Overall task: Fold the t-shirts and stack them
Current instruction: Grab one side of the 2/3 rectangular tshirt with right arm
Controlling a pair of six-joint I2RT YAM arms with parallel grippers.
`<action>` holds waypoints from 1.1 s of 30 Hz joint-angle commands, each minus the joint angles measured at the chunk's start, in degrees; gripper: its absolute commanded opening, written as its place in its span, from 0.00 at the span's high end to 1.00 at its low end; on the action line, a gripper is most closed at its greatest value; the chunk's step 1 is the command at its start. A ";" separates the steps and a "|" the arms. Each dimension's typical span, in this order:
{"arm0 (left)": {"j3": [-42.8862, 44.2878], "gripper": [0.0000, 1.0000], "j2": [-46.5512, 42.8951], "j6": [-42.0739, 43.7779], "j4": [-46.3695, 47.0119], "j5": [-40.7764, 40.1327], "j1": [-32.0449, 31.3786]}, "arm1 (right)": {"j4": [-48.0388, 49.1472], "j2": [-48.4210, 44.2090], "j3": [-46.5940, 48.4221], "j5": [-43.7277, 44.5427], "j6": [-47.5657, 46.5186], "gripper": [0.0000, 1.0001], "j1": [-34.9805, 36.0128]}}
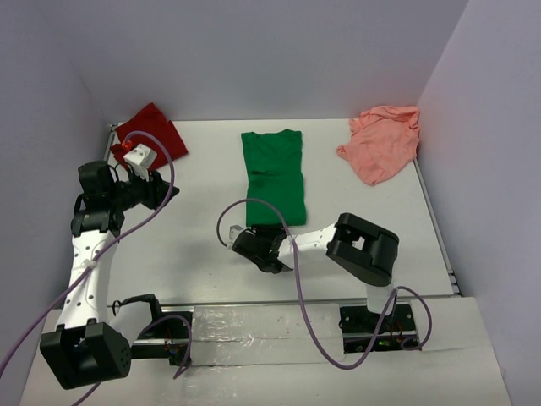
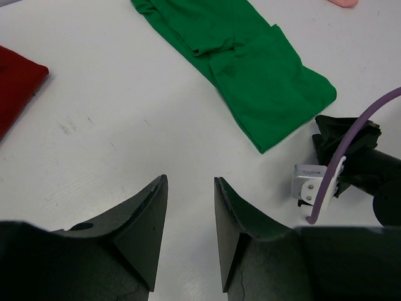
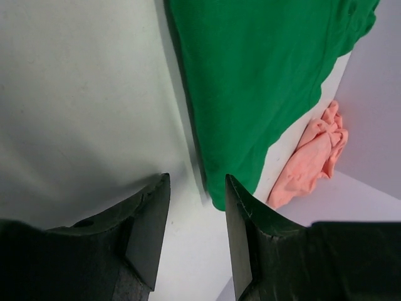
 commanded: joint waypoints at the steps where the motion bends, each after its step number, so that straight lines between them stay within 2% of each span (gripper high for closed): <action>1: 0.70 0.55 -1.36 -0.50 1.70 0.14 -0.12 | 4.87 2.42 -0.45 2.98 -1.10 0.53 -0.15; 12: 1.31 0.55 -1.36 -0.24 0.90 0.22 -0.12 | 5.84 8.40 5.35 -1.16 -2.07 0.58 -5.16; 13: 1.40 0.55 -1.36 -0.24 0.82 0.14 -0.12 | 5.58 8.92 5.70 -1.42 -2.07 0.61 -6.03; 17: 1.58 0.55 -1.36 -0.06 0.64 0.40 -0.21 | 3.39 10.07 7.81 -3.00 -0.58 1.00 -7.35; 24: 1.58 0.55 -2.06 0.11 0.29 0.49 -0.21 | -2.94 5.34 7.72 -6.34 2.58 1.00 -6.13; 28: 1.66 0.55 -2.59 0.20 0.20 0.66 -0.21 | -12.05 0.59 7.89 -9.24 5.83 1.00 -2.53; 33: 2.01 0.55 -3.20 0.46 -0.67 1.10 -0.12 | -26.13 -5.39 12.11 -22.15 13.74 1.00 2.73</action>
